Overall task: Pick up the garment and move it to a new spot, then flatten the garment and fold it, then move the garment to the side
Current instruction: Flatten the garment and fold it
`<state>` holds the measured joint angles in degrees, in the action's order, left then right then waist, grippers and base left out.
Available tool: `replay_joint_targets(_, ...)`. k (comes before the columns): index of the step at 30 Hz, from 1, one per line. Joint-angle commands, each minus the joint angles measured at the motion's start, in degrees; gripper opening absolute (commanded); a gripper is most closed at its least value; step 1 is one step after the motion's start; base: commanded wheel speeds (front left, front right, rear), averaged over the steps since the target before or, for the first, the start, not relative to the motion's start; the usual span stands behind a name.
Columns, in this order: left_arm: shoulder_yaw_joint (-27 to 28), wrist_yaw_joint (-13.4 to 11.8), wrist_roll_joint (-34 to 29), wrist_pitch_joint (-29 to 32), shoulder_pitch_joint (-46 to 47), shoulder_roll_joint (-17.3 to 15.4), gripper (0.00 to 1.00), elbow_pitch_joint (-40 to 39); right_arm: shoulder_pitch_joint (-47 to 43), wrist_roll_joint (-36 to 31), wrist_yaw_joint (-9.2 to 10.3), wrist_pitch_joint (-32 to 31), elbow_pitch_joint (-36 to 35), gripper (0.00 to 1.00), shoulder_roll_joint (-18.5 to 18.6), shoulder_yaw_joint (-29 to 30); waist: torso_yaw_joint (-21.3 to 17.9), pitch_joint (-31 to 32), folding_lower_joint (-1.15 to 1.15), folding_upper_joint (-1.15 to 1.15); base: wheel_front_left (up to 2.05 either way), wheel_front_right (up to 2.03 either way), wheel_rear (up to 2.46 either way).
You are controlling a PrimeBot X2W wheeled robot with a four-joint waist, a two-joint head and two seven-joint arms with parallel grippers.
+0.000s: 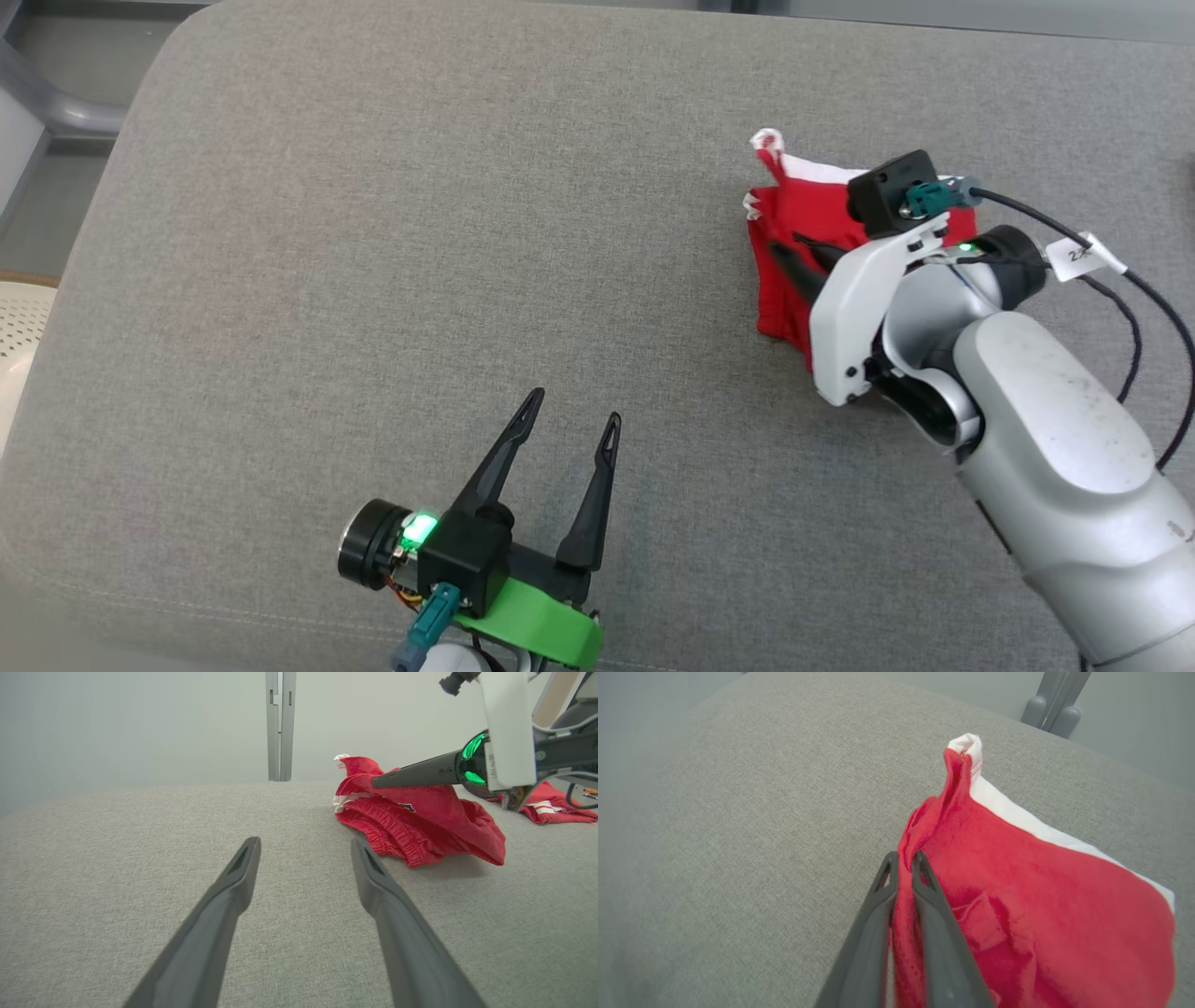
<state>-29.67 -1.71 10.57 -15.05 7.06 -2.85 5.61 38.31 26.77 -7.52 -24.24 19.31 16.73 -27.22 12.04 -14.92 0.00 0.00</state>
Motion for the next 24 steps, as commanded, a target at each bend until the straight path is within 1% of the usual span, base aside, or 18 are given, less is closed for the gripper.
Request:
replay_joint_targets(1, 0.0, -0.2, 0.4, -0.1, 0.9, -0.1, 1.00, 0.0, -0.4, 1.0, 0.06, 1.1, -0.2, 1.00, -0.8, 0.1, 0.0, -0.2, 0.00, 0.00, 0.00, 0.00, 0.00)
replay_joint_targets(3, 0.2, -0.4, 0.4, -0.1, 0.9, -0.1, 1.00, 0.0, -0.3, 3.2, 0.06, 3.5, -1.7, 1.00, -1.8, 0.4, -0.4, -0.3, 0.00, 0.00, 0.00, 0.00, 0.00)
replay_joint_targets(5, 0.6, -0.4, 0.2, -0.1, 0.7, -0.1, 1.00, 0.1, -0.3, 5.1, 0.06, 6.3, -3.6, 1.00, -1.7, 0.7, -1.1, -0.1, 0.00, 0.00, 0.00, 0.00, 0.00)
replay_joint_targets(8, 1.4, -0.4, -0.2, -0.1, 0.4, -0.1, 1.00, 0.0, -1.1, 5.9, 0.06, 10.9, -6.6, 1.00, 0.3, 1.9, -2.6, 0.6, 0.00, 0.00, 0.00, 0.00, 0.00)
replay_joint_targets(13, 3.2, -0.4, -1.3, -0.1, -0.8, -0.1, 1.00, -0.5, -4.6, 3.9, 0.04, 19.3, -9.2, 1.00, 5.2, 5.0, -5.7, 2.2, 0.00, 0.00, 0.00, 0.00, 0.00)
replay_joint_targets(18, 5.7, -0.3, -1.8, -0.1, -2.4, -0.1, 1.00, -1.0, -10.2, 1.6, 0.03, 28.2, -7.7, 1.00, 8.3, 6.6, -8.5, 3.8, 0.00, 0.00, 0.00, 0.00, 0.00)
replay_joint_targets(21, 7.3, 0.1, -2.3, -0.1, -3.5, -0.1, 1.00, -1.3, -14.0, 0.6, 0.03, 33.5, -5.5, 1.00, 7.7, 7.8, -10.0, 4.8, 0.00, 0.00, 0.00, 0.00, 0.00)
replay_joint_targets(24, 8.5, 0.4, -2.5, -0.1, -4.5, -0.1, 1.00, -1.6, -17.1, -0.2, 0.04, 36.5, -2.9, 1.00, 7.0, 8.1, -10.7, 5.4, 0.00, 0.00, 0.00, 0.00, 0.00)
